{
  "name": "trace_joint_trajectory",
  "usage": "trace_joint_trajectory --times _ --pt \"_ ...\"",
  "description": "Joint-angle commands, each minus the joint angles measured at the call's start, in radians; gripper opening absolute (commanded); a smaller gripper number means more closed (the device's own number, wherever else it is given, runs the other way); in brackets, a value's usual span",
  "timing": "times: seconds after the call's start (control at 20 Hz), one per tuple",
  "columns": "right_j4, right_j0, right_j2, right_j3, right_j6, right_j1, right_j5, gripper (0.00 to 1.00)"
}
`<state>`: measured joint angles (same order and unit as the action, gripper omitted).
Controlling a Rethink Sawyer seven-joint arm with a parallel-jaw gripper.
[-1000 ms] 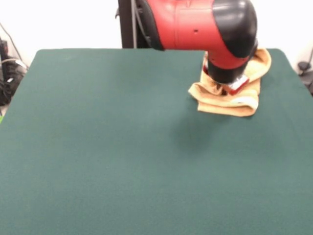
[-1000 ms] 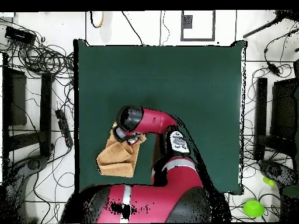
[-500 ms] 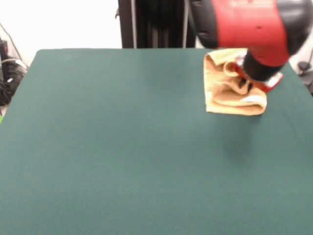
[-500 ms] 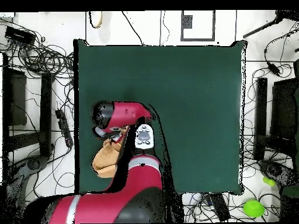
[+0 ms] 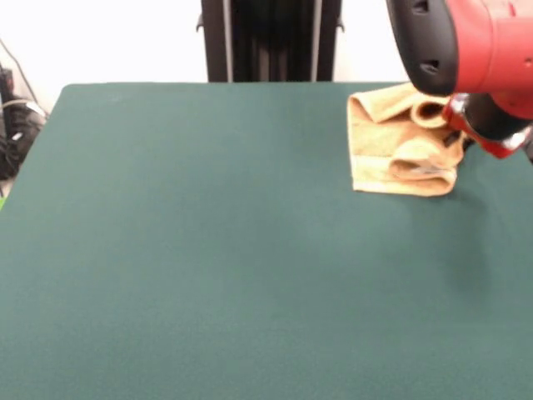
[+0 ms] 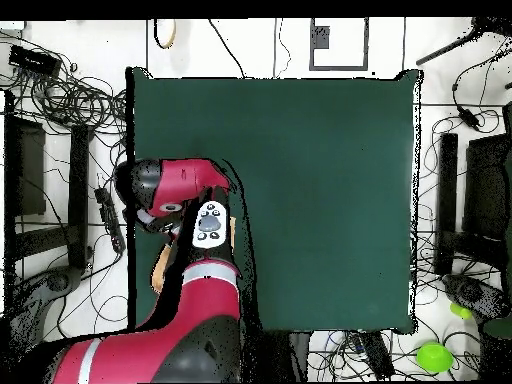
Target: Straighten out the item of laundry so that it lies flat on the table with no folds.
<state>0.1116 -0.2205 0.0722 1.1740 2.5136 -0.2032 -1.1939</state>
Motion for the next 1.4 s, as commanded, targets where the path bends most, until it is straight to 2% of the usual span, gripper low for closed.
trace_joint_trajectory --times 0.05,0.3,0.6,0.95,1.4 --pt "0.065 -0.036 0.015 -0.098 0.352 0.097 -0.109 0.0" --pt "0.085 -0.054 0.028 -0.117 0.373 0.104 -0.116 0.0" --pt "0.137 -0.083 0.041 -0.199 0.424 0.144 -0.158 0.0" --pt "0.171 -0.102 0.041 -0.324 0.465 0.17 -0.264 0.0" --pt "0.179 -0.12 0.055 -0.404 0.52 0.143 -0.42 0.0"
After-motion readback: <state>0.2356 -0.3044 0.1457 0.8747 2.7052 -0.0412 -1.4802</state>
